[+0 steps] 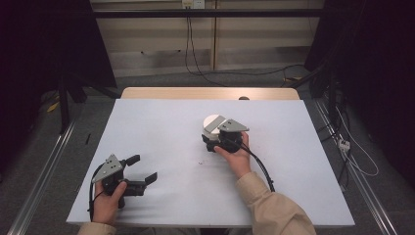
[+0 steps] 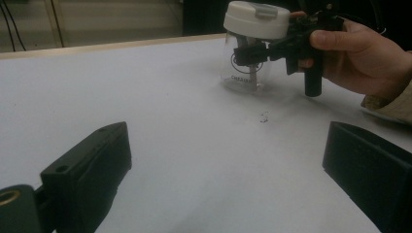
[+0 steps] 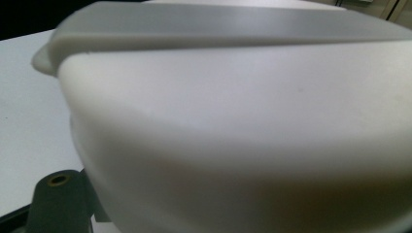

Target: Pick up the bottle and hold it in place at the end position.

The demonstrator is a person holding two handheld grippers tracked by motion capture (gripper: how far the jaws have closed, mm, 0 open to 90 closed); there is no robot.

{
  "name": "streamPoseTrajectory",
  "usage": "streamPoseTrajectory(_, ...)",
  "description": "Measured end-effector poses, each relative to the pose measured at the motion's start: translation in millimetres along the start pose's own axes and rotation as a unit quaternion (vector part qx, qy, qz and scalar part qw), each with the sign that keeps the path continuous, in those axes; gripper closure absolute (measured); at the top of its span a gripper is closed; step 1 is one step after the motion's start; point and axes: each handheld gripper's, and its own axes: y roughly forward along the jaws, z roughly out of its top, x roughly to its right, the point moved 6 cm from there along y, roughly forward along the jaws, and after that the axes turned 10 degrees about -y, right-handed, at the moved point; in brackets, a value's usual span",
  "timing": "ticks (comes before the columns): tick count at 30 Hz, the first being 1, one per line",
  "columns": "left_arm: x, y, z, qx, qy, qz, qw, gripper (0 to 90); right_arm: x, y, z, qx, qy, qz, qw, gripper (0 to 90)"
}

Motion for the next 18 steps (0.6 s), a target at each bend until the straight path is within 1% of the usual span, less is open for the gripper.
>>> streamPoseTrajectory(2, 0.3, 0.3, -0.2, 0.0, -0.002, 0.0, 1.0, 3.3, -0.2, -0.1, 0.6, 0.002, 0.01, 0.003, 0.9999, 18.1)
streamPoseTrajectory(3, 0.4, 0.3, -0.2, 0.0, -0.002, 0.0, 1.0, 3.4, -0.3, -0.3, 1.4, 0.004, 0.011, 0.003, 0.9999, 18.1)
streamPoseTrajectory(6, 0.6, 0.7, -0.6, -0.001, -0.002, 0.001, 1.0, 3.4, -0.8, -1.0, 3.2, 0.008, 0.003, 0.0, 1.0, 18.1)
streamPoseTrajectory(7, 0.1, 0.5, -0.8, -0.004, 0.003, 0.002, 1.0, 3.4, -1.2, -0.7, 3.1, 0.009, 0.005, 0.002, 0.9999, 18.1)
streamPoseTrajectory(8, 0.5, 0.7, -0.7, -0.003, 0.003, 0.001, 1.0, 3.4, -1.6, -0.4, 2.7, 0.008, 0.009, 0.003, 0.9999, 18.1)
streamPoseTrajectory(11, 0.4, 0.7, -1.0, -0.005, 0.004, 0.001, 1.0, 3.4, -2.9, 1.1, 0.9, 0.004, 0.007, 0.006, 0.9999, 18.1)
streamPoseTrajectory(14, 0.5, 0.9, -1.1, -0.004, 0.002, 0.001, 1.0, 3.4, -3.9, 1.4, 1.1, 0.005, 0.006, 0.006, 1.0, 18.1)
streamPoseTrajectory(18, 0.9, 1.7, -2.0, -0.007, 0.0, -0.001, 1.0, 3.4, -4.7, 1.3, 1.4, 0.007, 0.015, 0.012, 0.9998, 18.1)
